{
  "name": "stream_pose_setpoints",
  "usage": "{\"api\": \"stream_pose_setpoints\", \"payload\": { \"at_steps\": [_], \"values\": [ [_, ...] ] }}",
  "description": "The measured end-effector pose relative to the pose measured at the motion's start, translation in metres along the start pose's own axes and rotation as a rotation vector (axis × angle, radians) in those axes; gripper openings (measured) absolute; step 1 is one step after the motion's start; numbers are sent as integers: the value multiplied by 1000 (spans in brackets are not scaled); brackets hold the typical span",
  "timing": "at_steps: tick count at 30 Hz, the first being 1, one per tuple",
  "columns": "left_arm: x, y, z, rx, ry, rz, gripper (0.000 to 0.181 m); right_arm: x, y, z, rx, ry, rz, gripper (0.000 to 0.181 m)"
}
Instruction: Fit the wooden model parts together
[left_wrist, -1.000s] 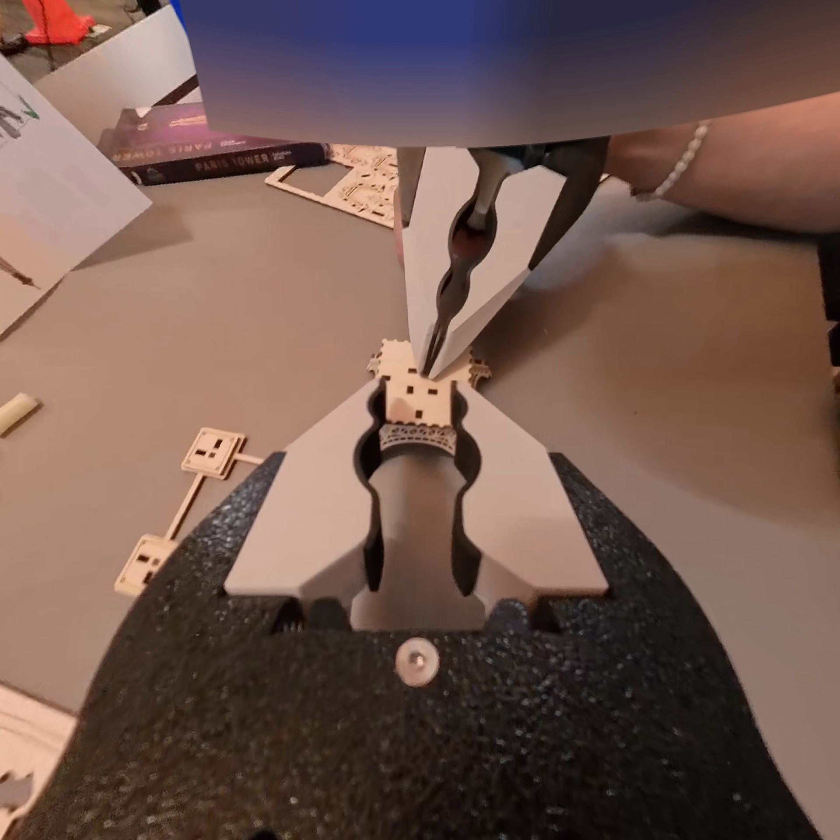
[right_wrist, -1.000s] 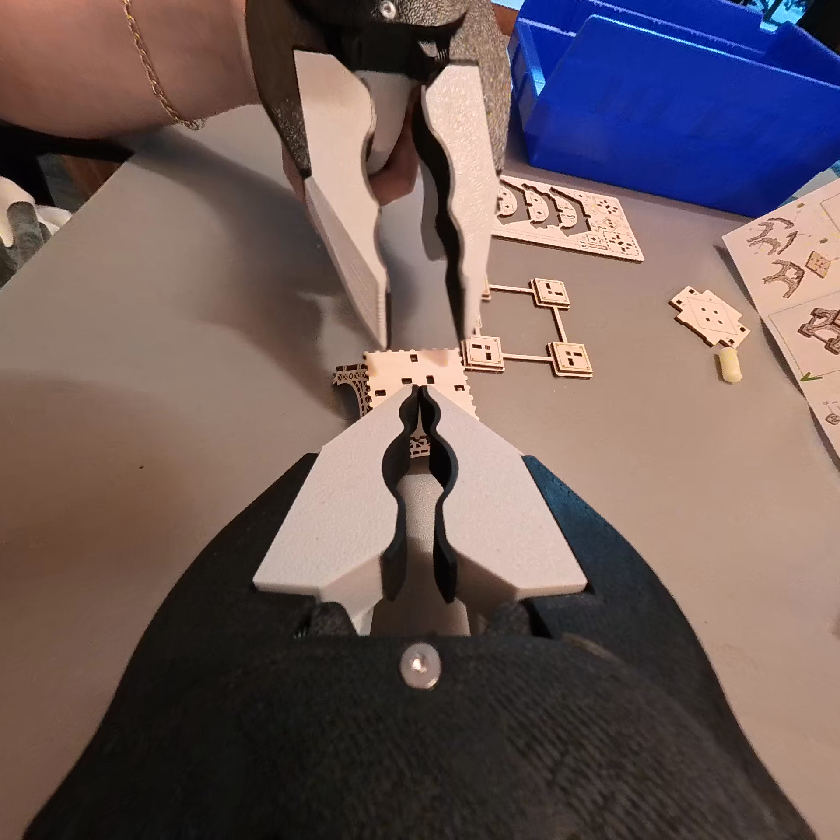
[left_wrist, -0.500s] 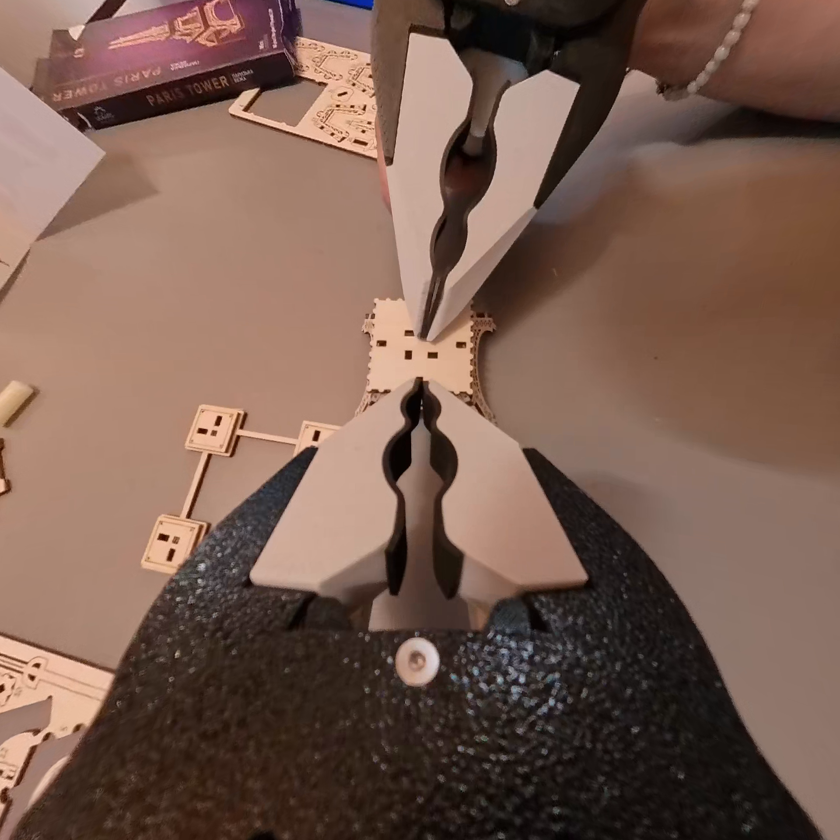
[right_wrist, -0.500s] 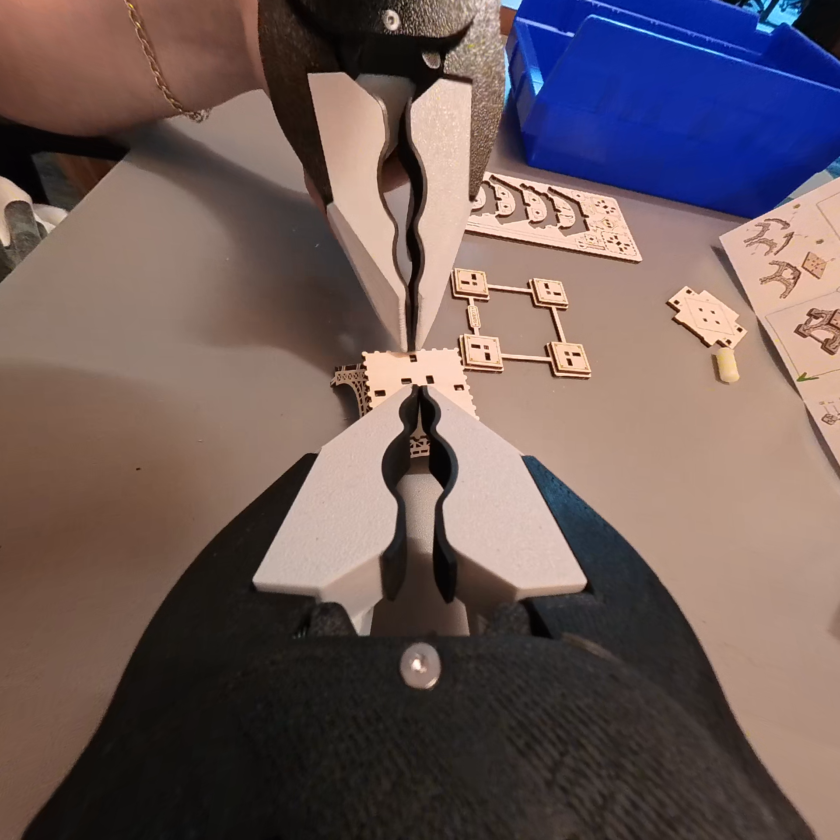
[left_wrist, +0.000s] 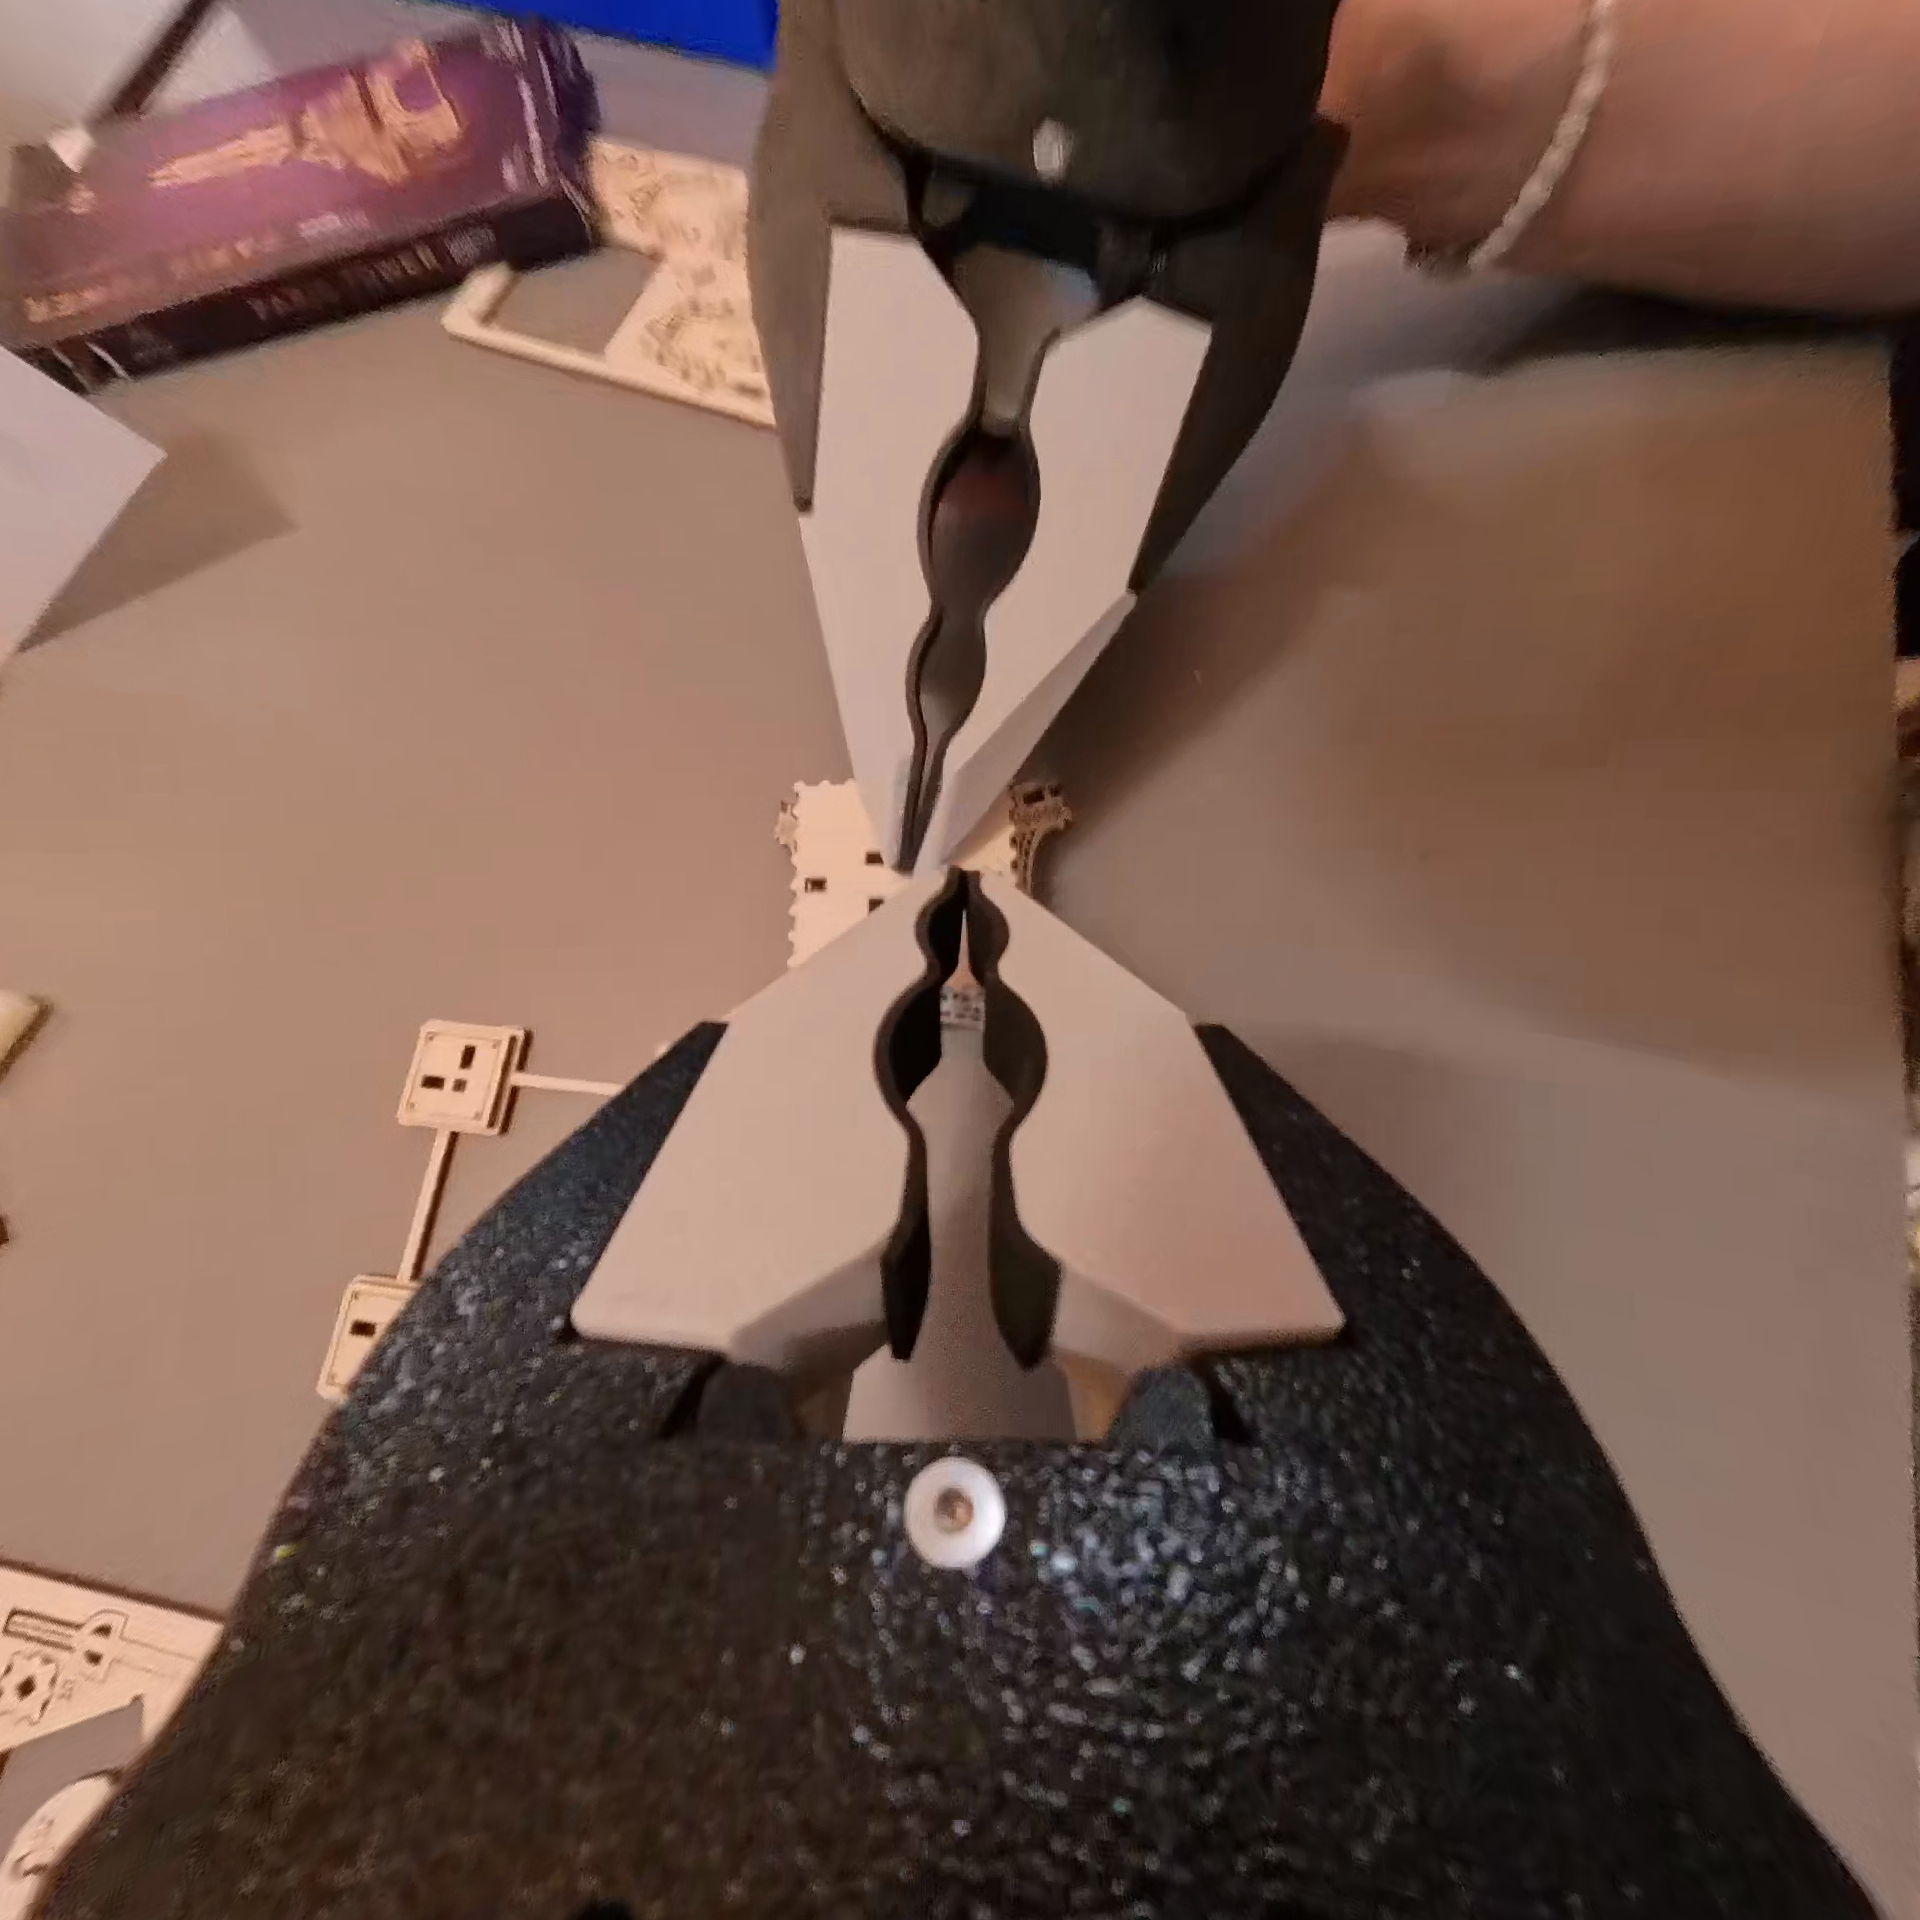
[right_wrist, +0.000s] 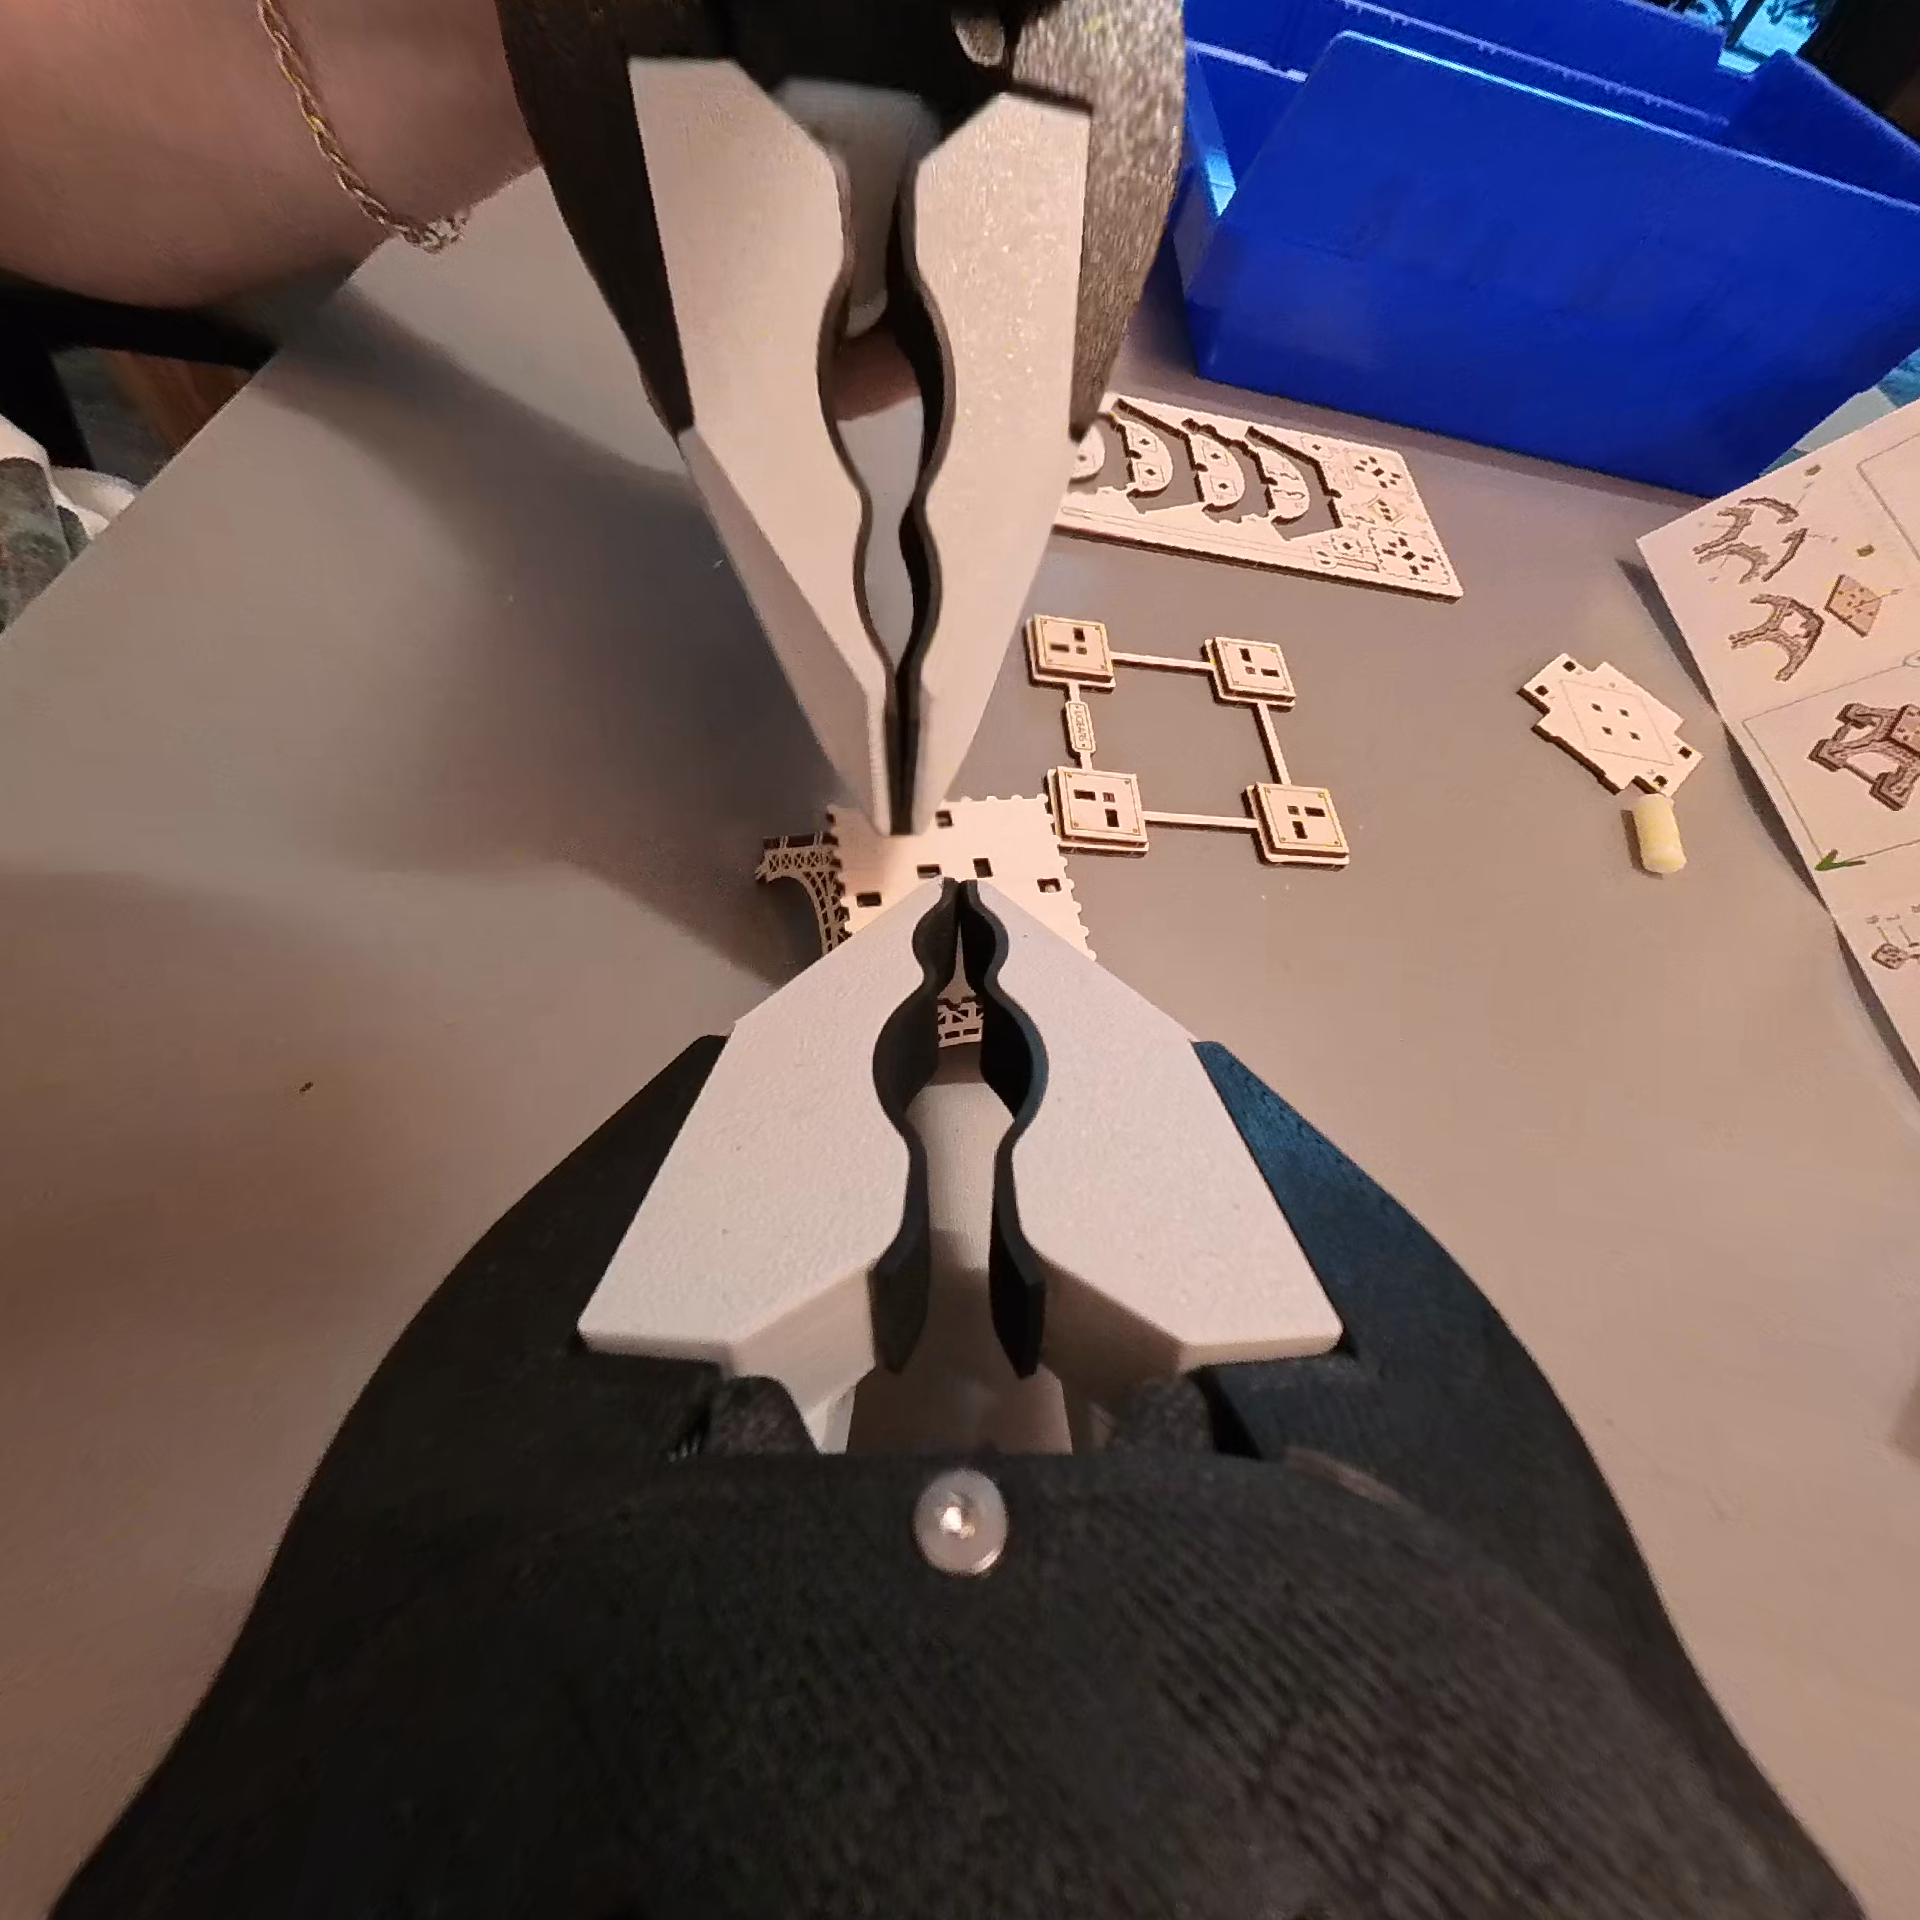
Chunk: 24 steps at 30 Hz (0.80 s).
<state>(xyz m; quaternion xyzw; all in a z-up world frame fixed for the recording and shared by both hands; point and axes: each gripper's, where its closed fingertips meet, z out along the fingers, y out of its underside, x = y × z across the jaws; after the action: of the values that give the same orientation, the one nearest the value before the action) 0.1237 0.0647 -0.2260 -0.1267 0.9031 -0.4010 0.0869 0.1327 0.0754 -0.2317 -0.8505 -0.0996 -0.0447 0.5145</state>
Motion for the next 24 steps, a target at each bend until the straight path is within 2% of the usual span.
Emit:
{"api": "stream_pose_setpoints", "payload": {
  "at_steps": [2,6,19,24],
  "values": [
    [0,9,5,-67,0,19,0,0,0,0,0,-2,2,0],
    [3,9,7,-95,17,13,0,0,0,0,-1,1,-1,0],
    [4,11,7,-314,41,-18,0,0,0,1,-4,6,-6,0],
    [-5,7,1,-279,41,-42,0,0,0,1,-3,12,-13,0]
  ]
}}
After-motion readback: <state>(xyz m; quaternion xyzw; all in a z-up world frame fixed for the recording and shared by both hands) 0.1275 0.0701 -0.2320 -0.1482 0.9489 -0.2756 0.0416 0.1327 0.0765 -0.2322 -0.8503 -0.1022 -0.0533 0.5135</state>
